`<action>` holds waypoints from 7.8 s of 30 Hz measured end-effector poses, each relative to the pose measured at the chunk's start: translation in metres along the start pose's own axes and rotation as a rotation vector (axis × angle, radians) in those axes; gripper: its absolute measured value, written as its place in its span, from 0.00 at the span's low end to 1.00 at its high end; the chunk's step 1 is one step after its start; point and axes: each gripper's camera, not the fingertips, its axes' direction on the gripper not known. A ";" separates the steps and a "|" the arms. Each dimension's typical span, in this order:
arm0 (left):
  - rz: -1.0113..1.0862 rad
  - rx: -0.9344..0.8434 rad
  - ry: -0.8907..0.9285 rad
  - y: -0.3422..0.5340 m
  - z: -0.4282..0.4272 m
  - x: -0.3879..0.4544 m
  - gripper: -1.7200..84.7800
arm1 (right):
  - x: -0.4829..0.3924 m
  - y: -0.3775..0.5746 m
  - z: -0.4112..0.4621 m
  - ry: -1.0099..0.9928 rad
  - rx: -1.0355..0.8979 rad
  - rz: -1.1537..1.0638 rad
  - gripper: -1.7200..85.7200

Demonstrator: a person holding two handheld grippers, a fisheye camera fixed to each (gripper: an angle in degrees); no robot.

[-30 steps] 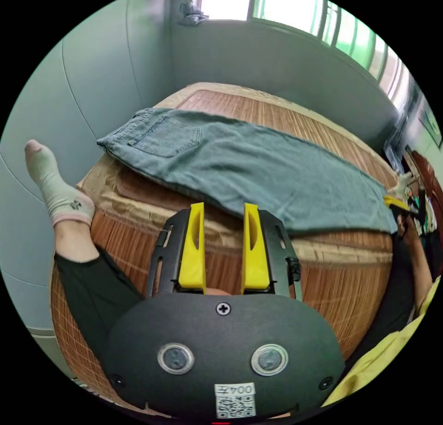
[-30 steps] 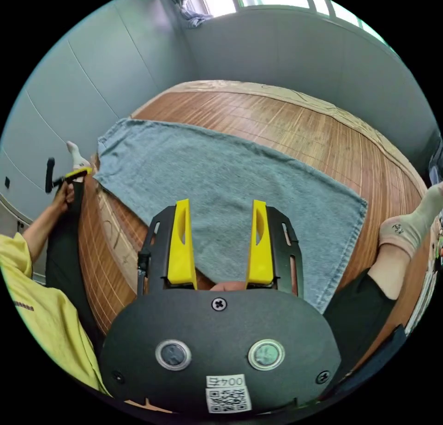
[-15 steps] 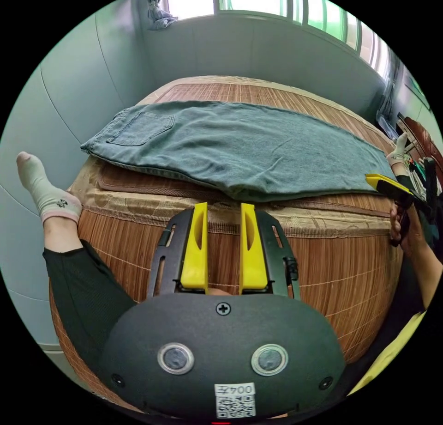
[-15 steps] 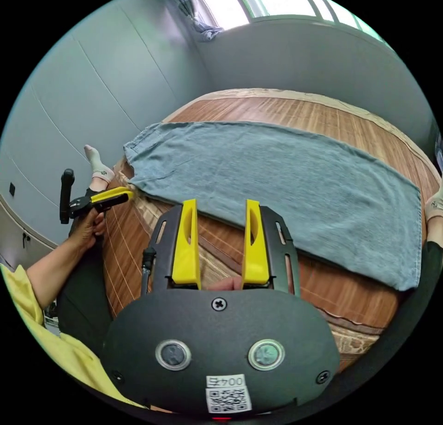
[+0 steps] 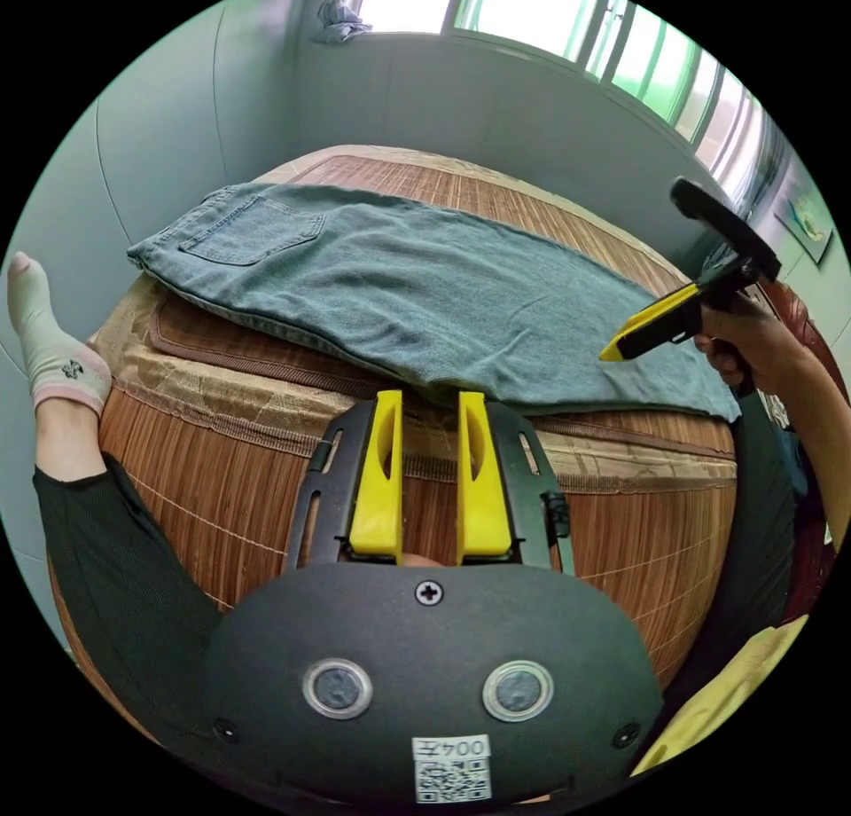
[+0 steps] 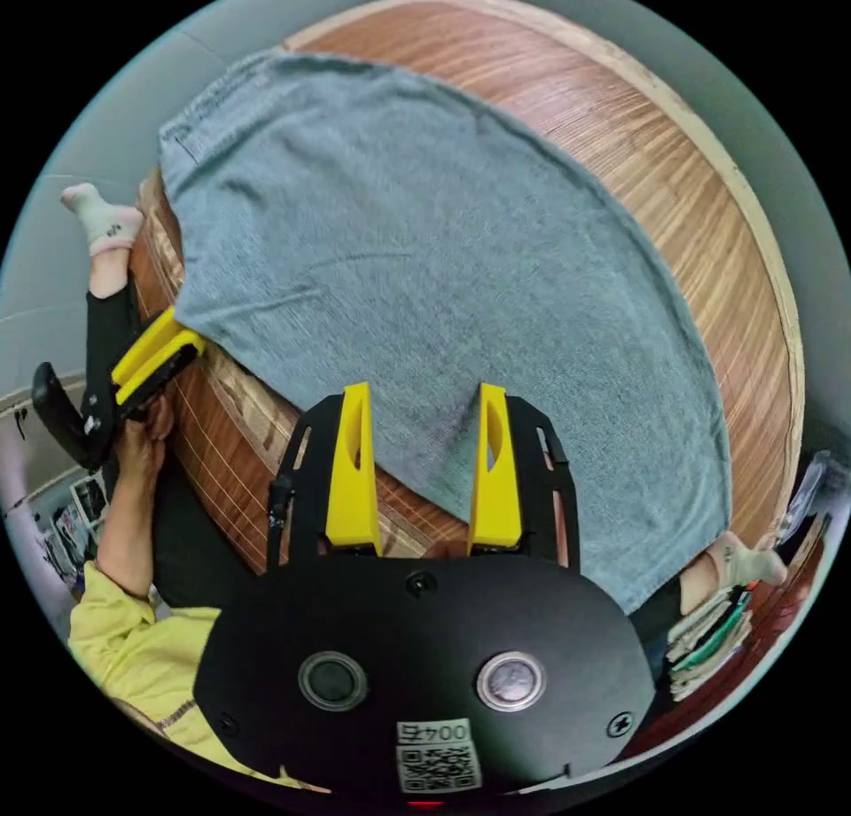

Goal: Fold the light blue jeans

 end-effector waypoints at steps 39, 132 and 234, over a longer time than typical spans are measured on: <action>-0.062 -0.054 -0.083 -0.026 0.019 0.011 0.06 | -0.047 -0.171 0.038 0.113 -0.177 -0.070 0.21; 0.225 -0.110 -0.228 -0.049 0.004 0.064 0.02 | -0.059 -0.018 -0.005 0.117 0.046 -0.139 0.21; -0.158 -0.017 -0.147 -0.201 0.127 -0.073 0.05 | 0.124 0.364 0.031 0.085 0.630 0.129 0.23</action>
